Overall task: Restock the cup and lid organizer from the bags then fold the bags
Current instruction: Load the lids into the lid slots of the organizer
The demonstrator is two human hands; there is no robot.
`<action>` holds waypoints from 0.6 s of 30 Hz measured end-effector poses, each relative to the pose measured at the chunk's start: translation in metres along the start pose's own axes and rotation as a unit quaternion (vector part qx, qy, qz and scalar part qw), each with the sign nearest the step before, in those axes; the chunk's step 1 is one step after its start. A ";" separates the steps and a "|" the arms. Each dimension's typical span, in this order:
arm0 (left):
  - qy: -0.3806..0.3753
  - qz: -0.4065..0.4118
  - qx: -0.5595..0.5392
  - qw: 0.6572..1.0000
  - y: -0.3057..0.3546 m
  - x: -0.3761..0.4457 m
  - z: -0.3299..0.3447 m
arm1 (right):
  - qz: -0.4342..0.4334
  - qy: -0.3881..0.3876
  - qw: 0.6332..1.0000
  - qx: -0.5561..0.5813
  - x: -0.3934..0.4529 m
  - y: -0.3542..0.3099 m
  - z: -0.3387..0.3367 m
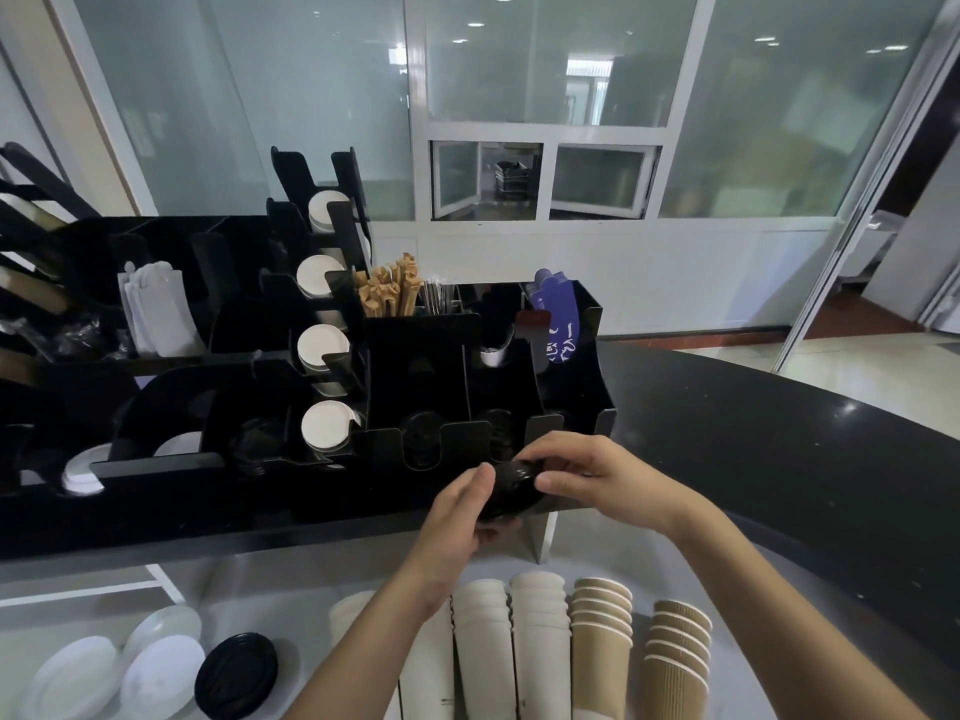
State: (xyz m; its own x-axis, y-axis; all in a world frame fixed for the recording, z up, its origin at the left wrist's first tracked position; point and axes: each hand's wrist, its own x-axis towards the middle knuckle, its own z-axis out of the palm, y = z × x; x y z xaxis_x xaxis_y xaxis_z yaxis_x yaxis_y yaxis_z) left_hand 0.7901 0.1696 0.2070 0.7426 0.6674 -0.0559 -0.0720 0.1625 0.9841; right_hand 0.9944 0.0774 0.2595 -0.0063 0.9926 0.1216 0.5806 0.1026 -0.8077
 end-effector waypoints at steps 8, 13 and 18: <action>0.086 0.074 0.212 0.971 0.004 0.029 -0.003 | 0.039 0.255 0.965 0.037 0.006 0.012 -0.044; 0.122 0.171 0.443 0.872 0.005 0.043 -0.004 | 0.093 0.331 0.931 -0.125 0.028 0.036 -0.054; 0.118 0.135 0.520 0.835 -0.004 0.054 -0.008 | 0.061 0.267 0.896 -0.349 0.046 0.059 -0.050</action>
State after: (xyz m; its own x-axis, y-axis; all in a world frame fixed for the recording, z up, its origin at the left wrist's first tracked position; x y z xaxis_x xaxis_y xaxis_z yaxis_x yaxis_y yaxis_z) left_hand 0.8251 0.2106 0.1987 0.6324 0.7220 0.2807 0.4929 -0.6545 0.5732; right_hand 1.0686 0.1256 0.2462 0.3745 0.8020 0.4654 0.9195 -0.2564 -0.2980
